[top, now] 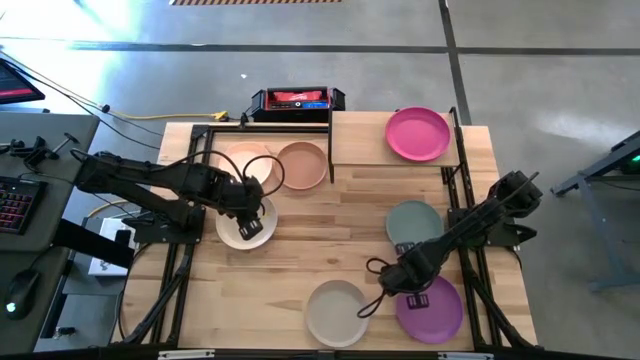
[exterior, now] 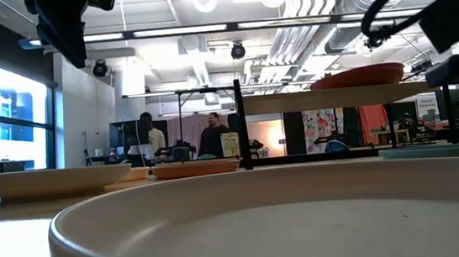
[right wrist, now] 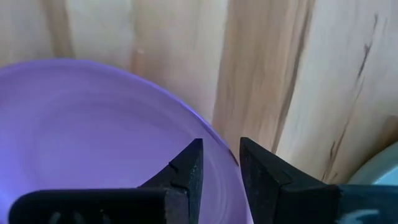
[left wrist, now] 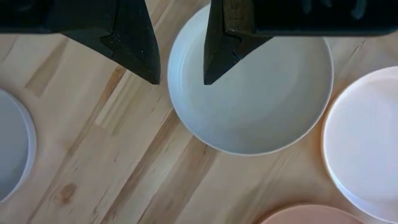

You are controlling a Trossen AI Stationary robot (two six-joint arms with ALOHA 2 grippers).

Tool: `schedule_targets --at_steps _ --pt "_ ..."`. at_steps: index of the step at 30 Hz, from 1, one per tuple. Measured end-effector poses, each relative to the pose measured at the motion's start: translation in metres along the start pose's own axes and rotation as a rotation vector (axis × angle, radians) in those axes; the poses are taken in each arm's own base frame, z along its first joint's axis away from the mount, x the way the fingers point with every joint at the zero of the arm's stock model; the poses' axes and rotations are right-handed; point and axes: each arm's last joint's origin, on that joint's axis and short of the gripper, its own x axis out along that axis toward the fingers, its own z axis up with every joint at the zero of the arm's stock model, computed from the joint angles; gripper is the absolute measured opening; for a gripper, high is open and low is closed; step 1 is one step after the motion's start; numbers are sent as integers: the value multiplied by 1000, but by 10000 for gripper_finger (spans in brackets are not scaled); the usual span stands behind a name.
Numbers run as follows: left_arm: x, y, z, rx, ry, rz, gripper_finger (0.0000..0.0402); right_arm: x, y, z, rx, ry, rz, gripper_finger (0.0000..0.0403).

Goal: Place and stack plates onto a shelf
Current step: Stack the purple plate on top of the pink plate on the shelf

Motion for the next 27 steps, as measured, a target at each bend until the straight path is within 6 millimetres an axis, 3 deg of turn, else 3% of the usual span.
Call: schedule_targets --at_steps 27 --pt "0 0 1 -13 -14 14 113 8 -2 0 -106 20 -21 84"
